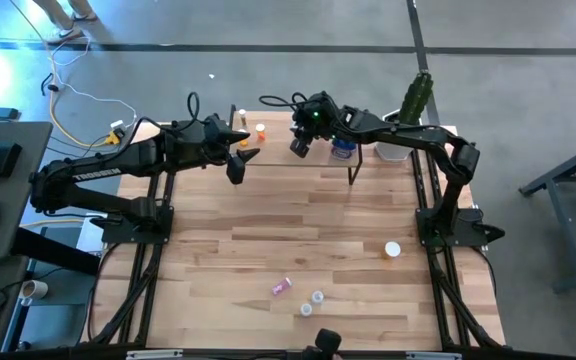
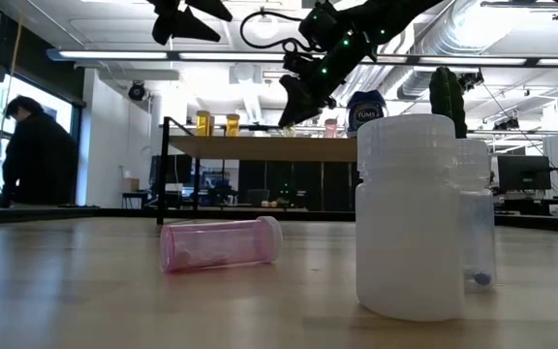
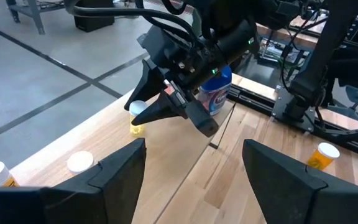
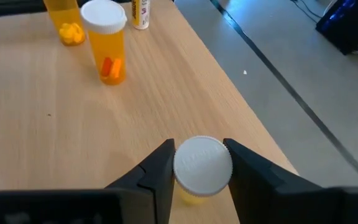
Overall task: Pick and place medicine bottles onto shelf by color
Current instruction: Put the yellow pill bottle on the shelf
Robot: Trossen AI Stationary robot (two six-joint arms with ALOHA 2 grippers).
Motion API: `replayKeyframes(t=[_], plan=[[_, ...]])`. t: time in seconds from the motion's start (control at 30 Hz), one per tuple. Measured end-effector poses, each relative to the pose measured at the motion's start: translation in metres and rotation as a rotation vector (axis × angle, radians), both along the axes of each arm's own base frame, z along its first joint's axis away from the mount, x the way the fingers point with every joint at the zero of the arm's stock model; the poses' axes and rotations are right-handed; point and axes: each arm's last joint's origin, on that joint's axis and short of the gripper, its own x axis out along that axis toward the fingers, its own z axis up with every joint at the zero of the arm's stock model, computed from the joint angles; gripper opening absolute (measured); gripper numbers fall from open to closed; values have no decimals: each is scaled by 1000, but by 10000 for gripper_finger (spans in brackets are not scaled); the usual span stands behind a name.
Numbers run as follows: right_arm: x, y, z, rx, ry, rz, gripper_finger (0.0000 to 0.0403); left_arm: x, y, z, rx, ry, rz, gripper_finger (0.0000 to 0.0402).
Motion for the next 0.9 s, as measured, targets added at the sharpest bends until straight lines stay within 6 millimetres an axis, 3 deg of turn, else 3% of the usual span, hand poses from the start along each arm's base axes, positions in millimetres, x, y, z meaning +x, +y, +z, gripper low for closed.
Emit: replayKeyframes(t=[0.4, 0.9], plan=[[0, 0, 0, 20, -16, -19, 179, -1, 0, -3, -13, 33, 0, 255], [2, -1, 4, 2, -52, -18, 186, -2, -1, -7, -28, 72, 0, 255]])
